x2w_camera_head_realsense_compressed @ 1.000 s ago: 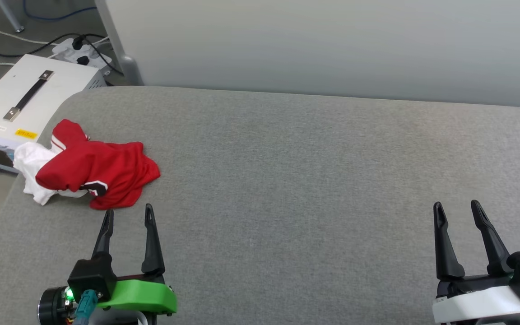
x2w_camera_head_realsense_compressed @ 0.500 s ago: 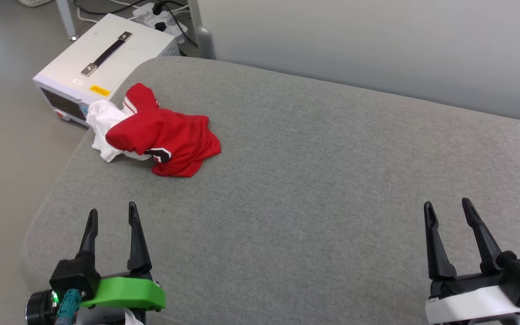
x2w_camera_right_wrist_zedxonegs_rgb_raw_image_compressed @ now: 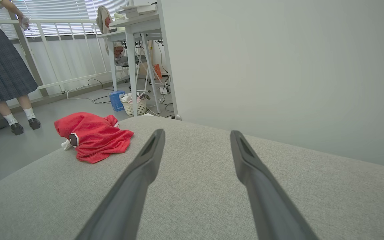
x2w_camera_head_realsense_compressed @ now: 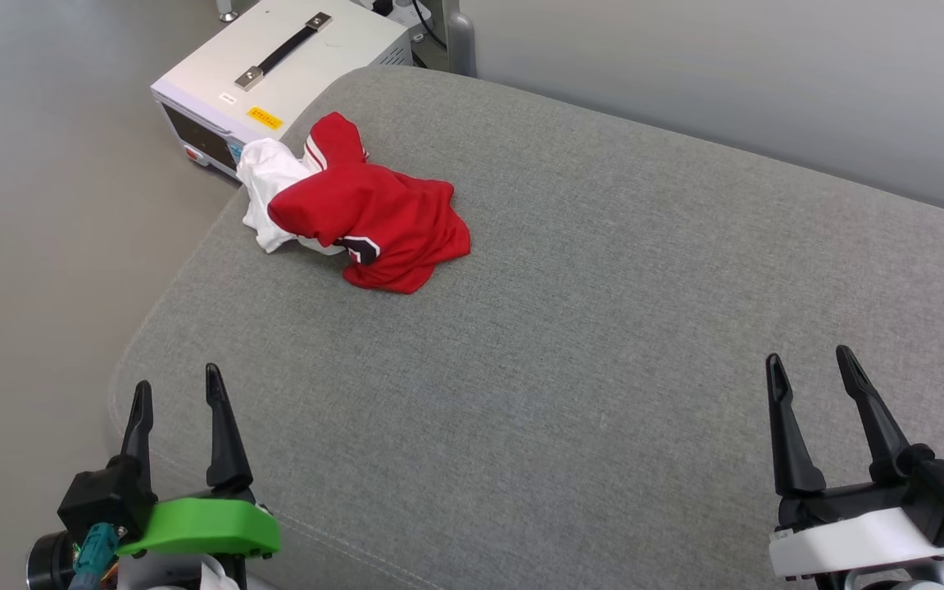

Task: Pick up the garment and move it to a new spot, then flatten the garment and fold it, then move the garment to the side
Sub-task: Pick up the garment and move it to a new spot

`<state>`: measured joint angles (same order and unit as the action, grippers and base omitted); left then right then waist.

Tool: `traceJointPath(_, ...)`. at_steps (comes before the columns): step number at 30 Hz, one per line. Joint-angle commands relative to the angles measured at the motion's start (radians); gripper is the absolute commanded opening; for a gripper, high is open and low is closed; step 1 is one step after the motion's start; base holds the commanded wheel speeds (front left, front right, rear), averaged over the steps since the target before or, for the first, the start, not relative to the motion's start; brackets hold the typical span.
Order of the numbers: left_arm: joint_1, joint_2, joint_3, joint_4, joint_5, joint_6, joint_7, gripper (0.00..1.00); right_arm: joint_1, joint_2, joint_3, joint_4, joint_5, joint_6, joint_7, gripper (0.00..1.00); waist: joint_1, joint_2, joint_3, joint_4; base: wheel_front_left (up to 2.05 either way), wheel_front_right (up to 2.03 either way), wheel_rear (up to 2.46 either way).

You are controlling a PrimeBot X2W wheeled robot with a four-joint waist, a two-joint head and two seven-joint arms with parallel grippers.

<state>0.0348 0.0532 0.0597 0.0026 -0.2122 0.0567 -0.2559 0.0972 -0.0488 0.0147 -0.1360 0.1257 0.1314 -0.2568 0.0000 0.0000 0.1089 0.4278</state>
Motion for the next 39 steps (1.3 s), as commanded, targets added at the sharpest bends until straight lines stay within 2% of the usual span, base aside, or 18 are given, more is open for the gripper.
traceJointPath(1,-0.021,-0.003,0.007,0.007,0.002,-0.008,-0.006,1.00,-0.018,-0.001,0.001,-0.001,-0.009,-0.001,-0.005,1.00,0.0000,0.0000,0.002,-0.002,0.00,0.00,0.00)
traceJointPath(3,-0.039,-0.003,0.022,0.013,0.004,-0.026,-0.006,1.00,-0.022,-0.001,0.005,0.000,-0.008,-0.001,-0.005,1.00,0.0000,0.0000,0.006,-0.009,0.00,0.00,0.00)
traceJointPath(9,-0.188,0.016,0.103,0.075,0.021,-0.136,-0.006,1.00,-0.045,-0.001,0.013,-0.010,-0.026,-0.001,-0.005,1.00,0.0000,0.0000,0.046,-0.046,0.00,0.00,0.00)
traceJointPath(12,-0.313,0.073,0.128,0.141,0.011,-0.168,-0.006,1.00,-0.066,-0.001,0.017,-0.014,-0.042,-0.001,-0.005,1.00,0.0000,0.0000,0.076,-0.076,0.00,0.00,0.00)
traceJointPath(17,-0.502,0.165,0.115,0.226,-0.035,-0.185,-0.006,1.00,-0.100,-0.001,0.015,-0.024,-0.066,-0.001,-0.005,1.00,0.0000,0.0000,0.130,-0.122,0.00,0.00,0.00)
traceJointPath(19,-0.569,0.211,0.081,0.272,-0.074,-0.186,-0.003,1.00,-0.112,-0.001,0.013,-0.028,-0.072,-0.001,-0.005,1.00,0.0000,0.0000,0.151,-0.140,0.00,0.00,0.00)
traceJointPath(23,-0.702,0.336,-0.030,0.336,-0.179,-0.187,0.082,1.00,-0.136,-0.001,0.015,-0.037,-0.075,-0.001,-0.005,1.00,0.0000,0.0000,0.189,-0.179,0.00,0.00,0.00)
traceJointPath(27,-0.816,0.452,-0.147,0.369,-0.299,-0.187,0.219,1.00,-0.157,-0.001,0.011,-0.043,-0.073,-0.001,-0.005,1.00,0.0000,0.0000,0.219,-0.209,0.00,0.00,0.00)
traceJointPath(31,-0.898,0.552,-0.286,0.409,-0.426,-0.187,0.465,1.00,-0.169,-0.001,0.013,-0.045,-0.070,-0.001,-0.005,1.00,0.0000,0.0000,0.241,-0.240,0.00,0.00,0.00)
traceJointPath(33,-0.931,0.603,-0.353,0.418,-0.450,-0.187,0.579,1.00,-0.172,-0.001,0.014,-0.043,-0.067,-0.001,-0.005,1.00,0.0000,0.0000,0.251,-0.254,0.00,0.00,0.00)
traceJointPath(39,-0.979,0.680,-0.523,0.425,-0.566,-0.187,0.884,1.00,-0.188,-0.004,0.026,-0.033,-0.061,-0.001,-0.005,1.00,0.0000,0.0000,0.291,-0.290,0.00,0.00,0.00)
